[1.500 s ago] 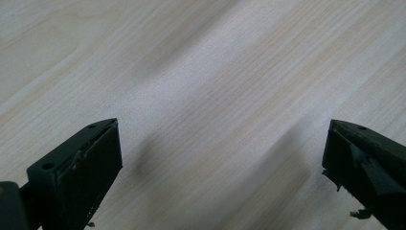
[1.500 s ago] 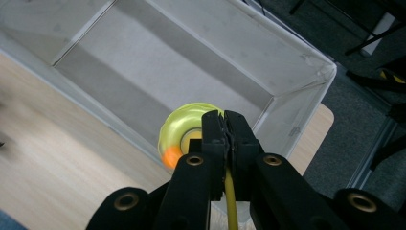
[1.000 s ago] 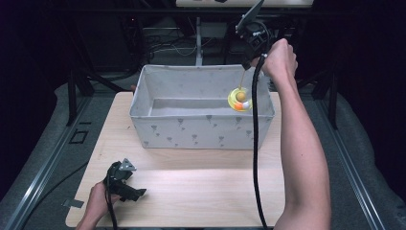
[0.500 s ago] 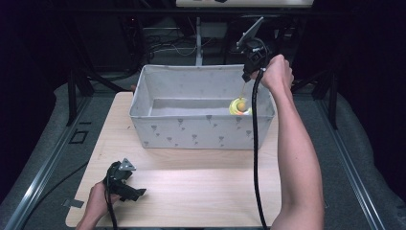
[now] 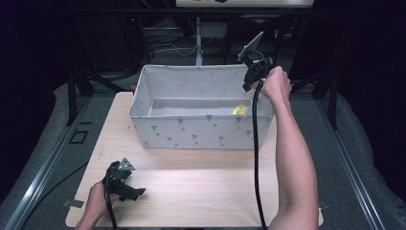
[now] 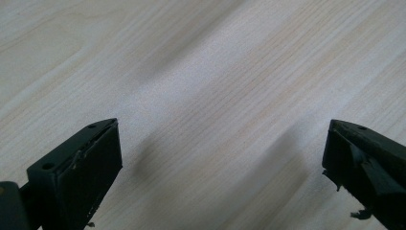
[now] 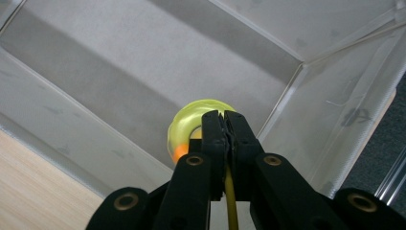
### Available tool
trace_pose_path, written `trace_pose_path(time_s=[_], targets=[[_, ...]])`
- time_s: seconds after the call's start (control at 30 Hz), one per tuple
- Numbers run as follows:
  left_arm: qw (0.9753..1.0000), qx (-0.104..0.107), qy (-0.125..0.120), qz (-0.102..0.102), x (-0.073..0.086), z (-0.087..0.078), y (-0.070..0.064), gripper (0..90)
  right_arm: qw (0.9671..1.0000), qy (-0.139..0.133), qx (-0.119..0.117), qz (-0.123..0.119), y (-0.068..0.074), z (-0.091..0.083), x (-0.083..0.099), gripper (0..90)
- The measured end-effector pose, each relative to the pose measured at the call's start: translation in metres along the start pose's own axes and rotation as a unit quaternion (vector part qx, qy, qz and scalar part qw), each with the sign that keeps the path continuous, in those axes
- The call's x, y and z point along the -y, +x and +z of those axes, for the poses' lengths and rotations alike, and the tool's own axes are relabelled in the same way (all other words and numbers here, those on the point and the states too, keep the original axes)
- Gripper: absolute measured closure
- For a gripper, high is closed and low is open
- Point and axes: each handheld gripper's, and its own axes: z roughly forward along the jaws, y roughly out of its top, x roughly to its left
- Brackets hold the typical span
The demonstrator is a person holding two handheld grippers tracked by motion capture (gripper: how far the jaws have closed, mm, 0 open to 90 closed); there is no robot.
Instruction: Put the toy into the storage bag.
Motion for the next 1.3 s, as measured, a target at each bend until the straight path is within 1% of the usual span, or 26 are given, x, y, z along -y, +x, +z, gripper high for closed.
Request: trace_pose_path(time_s=[0.27,0.3,0.37,0.4,0.53,0.67,0.83,0.9,0.97,1.2,1.3], targets=[[1.0,0.0,0.001,0.0,0.0,0.0,0.0,0.1,1.0,0.005,-0.002,0.009,-0.005,0.014,0.007,88.1],[1.0,0.0,0.001,0.001,0.0,0.0,0.0,0.1,0.9999,0.011,0.001,0.005,-0.006,0.016,0.009,88.1],[1.0,0.0,0.001,0.001,0.0,0.0,0.0,0.1,0.9998,0.016,0.0,0.007,-0.008,0.019,0.011,88.1],[1.0,0.0,0.0,0.001,0.0,0.0,0.0,0.1,0.9998,0.014,0.0,0.011,-0.009,0.021,0.013,88.1],[1.0,0.0,0.0,0.001,0.0,0.0,0.001,0.1,0.9997,0.023,0.0,0.01,-0.012,0.027,0.019,88.1],[1.0,-0.001,0.0,0.0,0.0,0.0,0.0,0.1,0.9994,0.03,0.001,0.015,-0.016,0.031,0.026,88.1],[1.0,0.0,0.001,0.0,0.0,0.0,0.0,0.1,0.9991,0.04,0.002,0.015,-0.02,0.037,0.033,88.1],[1.0,0.0,0.001,0.0,0.0,0.0,0.0,0.1,0.9988,0.047,0.003,0.014,-0.021,0.038,0.034,88.1],[1.0,0.0,0.001,0.0,0.0,0.0,0.0,0.1,0.9987,0.047,0.005,0.017,-0.021,0.041,0.036,88.1],[1.0,-0.001,0.001,0.0,0.0,0.0,0.0,0.1,0.9979,0.062,0.009,0.015,-0.022,0.047,0.039,87.9],[1.0,-0.001,0.001,0.0,0.0,0.0,0.0,0.1,0.998,0.06,0.007,0.017,-0.023,0.047,0.04,87.8]])
